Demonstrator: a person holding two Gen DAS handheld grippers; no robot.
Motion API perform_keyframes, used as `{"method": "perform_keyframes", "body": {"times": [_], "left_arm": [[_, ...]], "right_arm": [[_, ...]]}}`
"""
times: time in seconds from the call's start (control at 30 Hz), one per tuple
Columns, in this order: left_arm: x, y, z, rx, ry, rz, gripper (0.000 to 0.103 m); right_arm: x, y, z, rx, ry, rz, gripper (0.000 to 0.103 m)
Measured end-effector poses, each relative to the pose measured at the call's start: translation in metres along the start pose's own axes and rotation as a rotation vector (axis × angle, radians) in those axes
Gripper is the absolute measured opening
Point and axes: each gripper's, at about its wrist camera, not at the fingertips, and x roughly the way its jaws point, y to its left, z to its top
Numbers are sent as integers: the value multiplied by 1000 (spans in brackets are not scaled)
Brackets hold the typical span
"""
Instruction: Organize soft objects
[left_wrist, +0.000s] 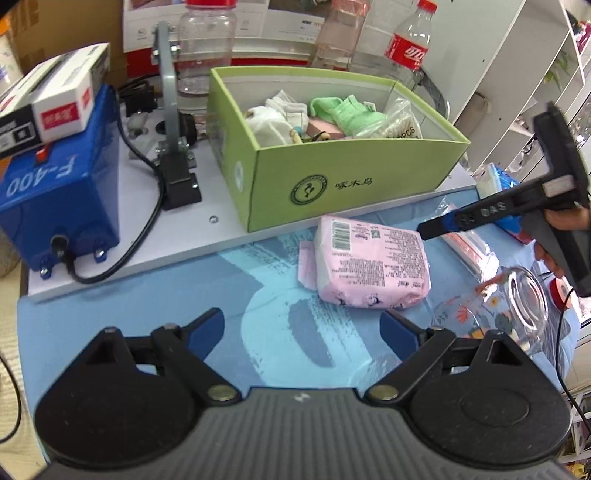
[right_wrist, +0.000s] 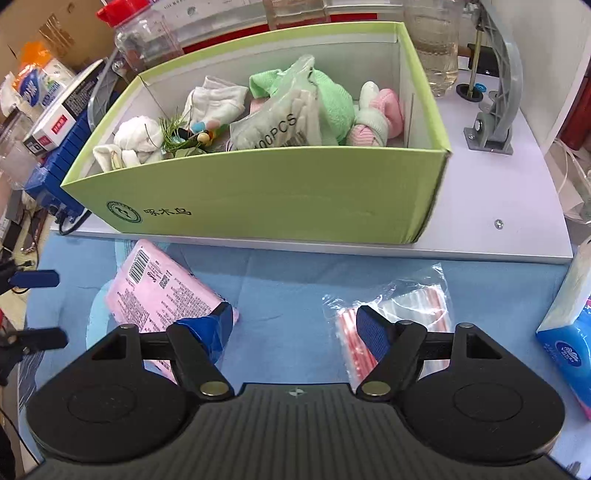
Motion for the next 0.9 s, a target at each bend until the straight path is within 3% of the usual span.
{"method": "perform_keyframes", "body": {"times": [0.2, 0.33, 0.4, 0.6, 0.7, 0.8, 0.9], "left_arm": [[-30, 29, -27, -38, -54, 9, 93], [-46, 45, -39, -70, -88, 9, 93], [-49, 48, -42, -85, -93, 13, 93], [-45, 50, -43, -121, -83, 1, 93], [-37, 44, -37, -133, -72, -16, 93], [-24, 37, -27, -162, -53, -54, 93], [-6, 22, -13, -157, -23, -73, 93]], "right_arm": [[15, 6, 7, 89, 19, -129, 60], [27, 35, 8, -38, 82, -230, 60], [27, 51, 8, -96, 99, -239, 60], [30, 104, 0, -293, 155, -118, 60], [28, 121, -7, -340, 155, -8, 60], [7, 114, -10, -308, 91, 110, 60], [-21, 84, -13, -223, -42, 88, 60]]}}
